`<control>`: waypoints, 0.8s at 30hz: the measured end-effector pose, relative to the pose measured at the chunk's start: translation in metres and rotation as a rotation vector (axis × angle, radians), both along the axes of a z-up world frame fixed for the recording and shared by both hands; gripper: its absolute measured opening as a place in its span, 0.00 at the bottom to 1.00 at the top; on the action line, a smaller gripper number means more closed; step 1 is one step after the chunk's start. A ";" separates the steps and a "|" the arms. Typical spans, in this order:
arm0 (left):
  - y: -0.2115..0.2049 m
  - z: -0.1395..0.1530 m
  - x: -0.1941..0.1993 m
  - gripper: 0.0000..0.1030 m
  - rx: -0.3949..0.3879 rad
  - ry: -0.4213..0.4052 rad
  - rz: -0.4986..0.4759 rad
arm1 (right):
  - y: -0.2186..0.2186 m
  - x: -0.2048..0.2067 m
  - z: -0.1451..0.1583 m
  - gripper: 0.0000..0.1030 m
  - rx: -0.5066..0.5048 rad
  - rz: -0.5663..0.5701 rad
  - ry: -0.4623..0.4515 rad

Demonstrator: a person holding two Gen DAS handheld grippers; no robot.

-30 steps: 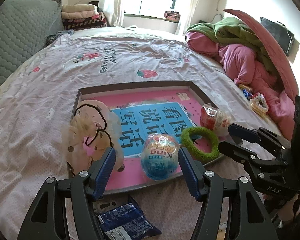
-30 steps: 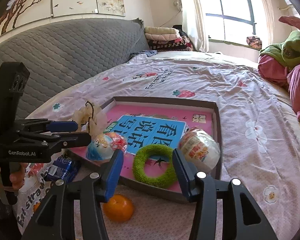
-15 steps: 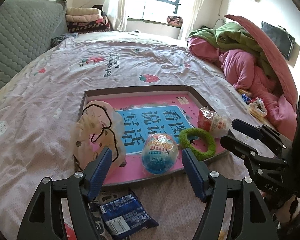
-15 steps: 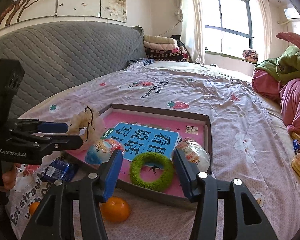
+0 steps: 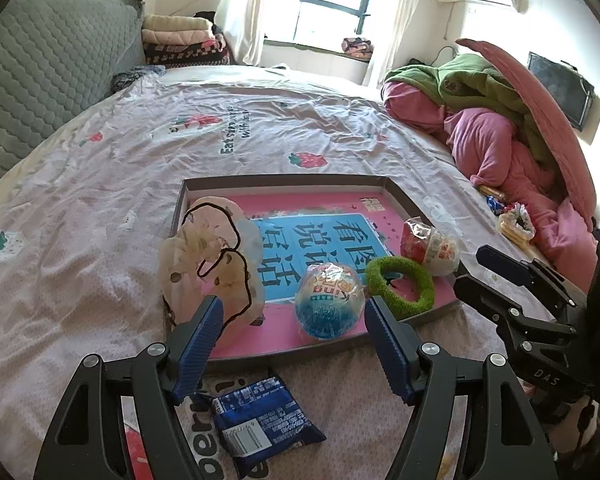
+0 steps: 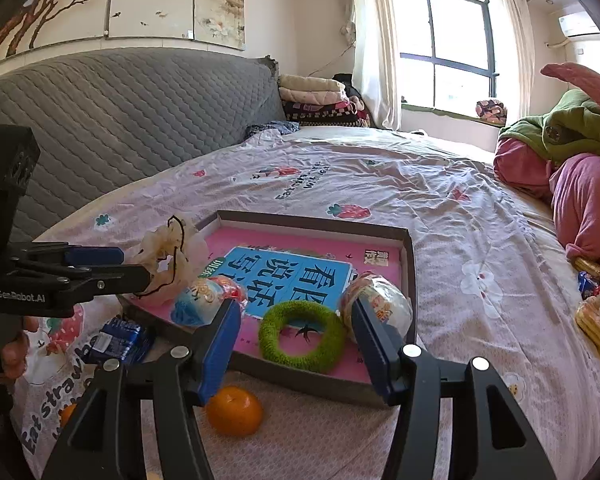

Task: Organize objects
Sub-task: 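Withdraw both tools from the box toward the oranges and walnut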

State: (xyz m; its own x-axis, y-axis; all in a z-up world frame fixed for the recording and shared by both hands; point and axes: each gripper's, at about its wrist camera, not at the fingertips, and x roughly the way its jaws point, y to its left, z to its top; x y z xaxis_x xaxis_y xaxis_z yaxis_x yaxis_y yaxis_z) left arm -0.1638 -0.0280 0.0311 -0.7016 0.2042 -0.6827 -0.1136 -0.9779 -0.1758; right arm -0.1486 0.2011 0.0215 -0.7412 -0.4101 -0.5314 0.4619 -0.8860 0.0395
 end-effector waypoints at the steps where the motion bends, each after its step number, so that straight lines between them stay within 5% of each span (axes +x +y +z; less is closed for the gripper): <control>1: -0.001 0.001 0.002 0.72 0.002 0.001 -0.003 | -0.001 0.002 0.001 0.56 0.003 -0.001 0.006; 24: -0.013 0.004 0.073 0.73 -0.024 0.079 0.072 | -0.004 0.085 -0.001 0.57 0.013 -0.005 0.085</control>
State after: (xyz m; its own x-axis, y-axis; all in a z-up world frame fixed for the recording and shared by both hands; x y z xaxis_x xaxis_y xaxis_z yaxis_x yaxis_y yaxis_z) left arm -0.0912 -0.0407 0.0355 -0.7660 0.1355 -0.6285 -0.0553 -0.9878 -0.1455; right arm -0.0638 0.1966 0.0202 -0.7858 -0.3993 -0.4723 0.4584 -0.8887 -0.0113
